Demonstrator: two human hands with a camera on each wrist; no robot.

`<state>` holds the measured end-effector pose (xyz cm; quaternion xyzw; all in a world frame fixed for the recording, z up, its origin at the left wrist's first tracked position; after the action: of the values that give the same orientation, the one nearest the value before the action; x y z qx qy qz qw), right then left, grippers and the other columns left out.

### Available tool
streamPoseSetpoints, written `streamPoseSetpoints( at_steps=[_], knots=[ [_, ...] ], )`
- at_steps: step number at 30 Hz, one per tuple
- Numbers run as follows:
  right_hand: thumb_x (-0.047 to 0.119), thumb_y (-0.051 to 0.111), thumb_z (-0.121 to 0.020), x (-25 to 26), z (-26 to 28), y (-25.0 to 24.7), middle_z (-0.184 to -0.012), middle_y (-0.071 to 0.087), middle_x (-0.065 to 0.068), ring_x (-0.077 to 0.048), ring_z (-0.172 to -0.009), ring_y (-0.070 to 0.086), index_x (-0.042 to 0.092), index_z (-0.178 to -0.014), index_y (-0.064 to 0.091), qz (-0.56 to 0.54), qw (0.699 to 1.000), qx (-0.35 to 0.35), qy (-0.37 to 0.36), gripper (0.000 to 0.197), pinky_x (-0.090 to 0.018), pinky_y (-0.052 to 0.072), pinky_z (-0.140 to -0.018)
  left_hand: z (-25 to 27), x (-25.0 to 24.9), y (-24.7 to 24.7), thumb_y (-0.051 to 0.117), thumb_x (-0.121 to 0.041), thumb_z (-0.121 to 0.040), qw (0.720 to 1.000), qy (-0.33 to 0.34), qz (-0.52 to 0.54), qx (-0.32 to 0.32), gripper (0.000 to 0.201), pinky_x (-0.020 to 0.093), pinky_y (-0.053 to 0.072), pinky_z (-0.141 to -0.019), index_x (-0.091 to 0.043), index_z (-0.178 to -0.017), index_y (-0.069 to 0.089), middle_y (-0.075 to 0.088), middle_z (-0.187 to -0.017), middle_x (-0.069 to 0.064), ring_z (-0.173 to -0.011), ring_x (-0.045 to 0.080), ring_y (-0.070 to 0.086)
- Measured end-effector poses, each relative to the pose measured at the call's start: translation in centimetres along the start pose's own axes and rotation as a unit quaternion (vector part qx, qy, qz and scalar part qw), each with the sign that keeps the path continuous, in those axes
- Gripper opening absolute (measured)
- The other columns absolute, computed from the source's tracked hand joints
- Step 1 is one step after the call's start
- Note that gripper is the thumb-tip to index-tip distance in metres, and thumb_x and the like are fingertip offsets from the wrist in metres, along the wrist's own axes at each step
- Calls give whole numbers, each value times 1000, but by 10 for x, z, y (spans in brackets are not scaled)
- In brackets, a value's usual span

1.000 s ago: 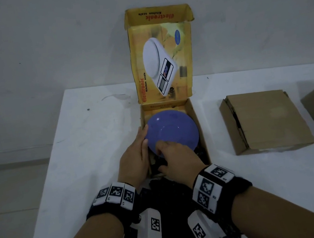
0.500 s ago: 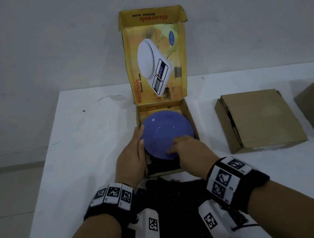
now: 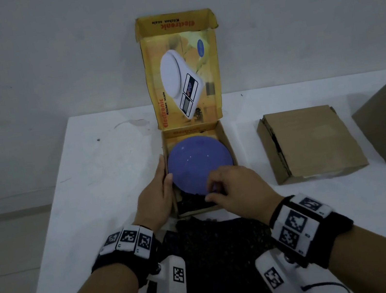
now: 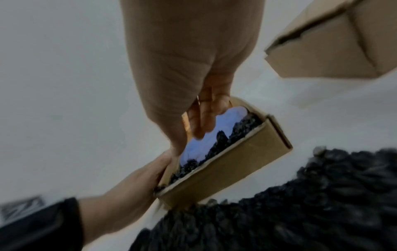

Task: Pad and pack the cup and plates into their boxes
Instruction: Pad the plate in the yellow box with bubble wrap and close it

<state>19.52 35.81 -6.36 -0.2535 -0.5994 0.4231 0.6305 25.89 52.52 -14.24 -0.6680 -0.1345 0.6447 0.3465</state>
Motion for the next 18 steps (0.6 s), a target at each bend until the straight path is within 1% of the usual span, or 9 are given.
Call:
streamPoseSetpoints(
  at_steps=[2,4,5,8,12,13,15,16,18],
  knots=[
    [37,71,-79,7,17,10,-87,63,6,-12,-78,55,24,-94,66,14,994,105,-40,20,-30,48,-70,0,1,-2,31,-33,-101,1000,-3,16,14,54,29,34,-102,-26,-151,12,32,-152,0,-132,27,42],
    [43,72,-76,4,36,34,-106,60,4,-15,-94,55,26,-110,61,95,967,230,-60,40,-31,47,-78,0,2,-2,30,-34,-101,999,-11,26,21,54,29,33,-104,-27,-151,11,32,-152,-2,-134,26,40],
    [43,72,-75,1,42,44,-112,56,3,-17,-99,53,26,-114,58,127,957,251,-67,45,-31,43,-78,0,1,-2,30,-34,-101,999,-14,26,22,54,29,33,-103,-27,-151,11,32,-152,-2,-134,26,40],
    [36,66,-81,-2,44,46,-108,56,2,-19,-98,55,26,-107,63,121,970,194,-81,27,-29,39,-73,1,-1,-1,29,-34,-101,999,-19,19,20,53,29,33,-102,-26,-151,12,32,-152,-1,-133,27,40],
    [35,58,-88,2,39,20,-94,63,4,-16,-84,58,26,-92,68,74,986,120,-85,15,-28,46,-69,-1,1,1,29,-34,-101,999,-25,15,20,53,31,34,-103,-26,-151,12,30,-153,-2,-134,27,40],
    [34,58,-86,2,36,12,-84,62,2,-18,-76,57,22,-82,65,56,991,96,-77,14,-31,47,-65,-1,1,1,30,-33,-101,999,-26,16,17,53,31,33,-104,-26,-151,13,29,-154,-2,-135,26,39],
    [23,59,-83,-5,30,-7,-65,52,0,-19,-60,48,21,-69,46,-12,999,19,-27,18,-33,42,-57,0,1,0,30,-33,-101,1000,-18,21,10,53,28,30,-105,-25,-151,16,28,-154,-3,-136,24,37],
    [14,57,-81,-12,27,-16,-62,47,0,-18,-56,44,24,-70,39,-61,998,-21,10,23,-33,38,-55,0,0,0,31,-33,-100,1000,-11,23,6,53,26,30,-105,-25,-150,16,28,-154,-4,-137,23,36],
    [-1,48,-78,-26,19,-31,-64,50,-2,-14,-53,40,27,-74,39,-139,984,-92,69,30,-28,34,-52,2,-2,0,31,-33,-101,1000,-8,25,3,53,27,31,-104,-24,-150,17,28,-154,-3,-136,24,37]
  ],
)
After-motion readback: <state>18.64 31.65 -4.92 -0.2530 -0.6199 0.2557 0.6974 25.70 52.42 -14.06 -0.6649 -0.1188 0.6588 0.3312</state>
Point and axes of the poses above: each hand's wrist, its own z-axis away from the middle knuckle, its own y-axis out of the palm, x = y × z, the point moved 5 cm from there along -z, towards the middle knuckle
